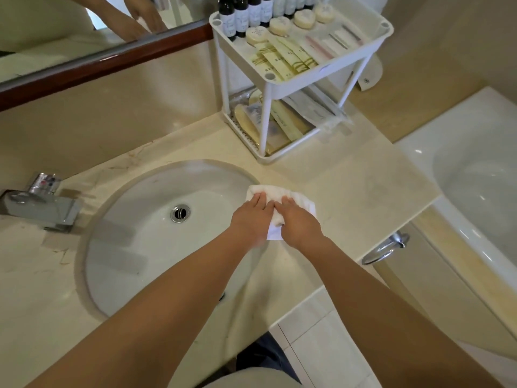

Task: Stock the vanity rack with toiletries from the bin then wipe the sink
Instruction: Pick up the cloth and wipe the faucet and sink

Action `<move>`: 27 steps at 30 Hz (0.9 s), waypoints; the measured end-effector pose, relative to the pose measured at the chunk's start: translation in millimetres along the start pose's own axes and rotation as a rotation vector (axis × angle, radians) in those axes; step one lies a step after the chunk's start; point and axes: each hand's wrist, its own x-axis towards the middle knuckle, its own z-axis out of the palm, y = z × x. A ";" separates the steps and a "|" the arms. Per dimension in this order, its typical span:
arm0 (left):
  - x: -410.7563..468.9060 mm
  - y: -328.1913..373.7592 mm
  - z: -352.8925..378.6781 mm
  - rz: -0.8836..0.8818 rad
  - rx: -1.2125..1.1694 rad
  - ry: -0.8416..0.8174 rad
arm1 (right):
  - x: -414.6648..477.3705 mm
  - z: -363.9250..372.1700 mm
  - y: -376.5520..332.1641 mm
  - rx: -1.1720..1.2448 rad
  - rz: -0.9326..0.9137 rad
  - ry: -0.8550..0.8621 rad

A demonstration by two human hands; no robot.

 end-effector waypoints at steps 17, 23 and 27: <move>-135.7 28.5 87.1 0.031 -0.003 -0.034 | -125.8 111.9 -15.9 0.068 -0.032 0.114; -197.5 13.2 124.5 -0.037 0.048 -0.016 | -160.1 147.1 -52.5 0.024 -0.089 0.062; -233.7 -0.9 133.7 -0.090 0.058 -0.028 | -170.8 167.3 -77.9 -0.048 -0.141 0.032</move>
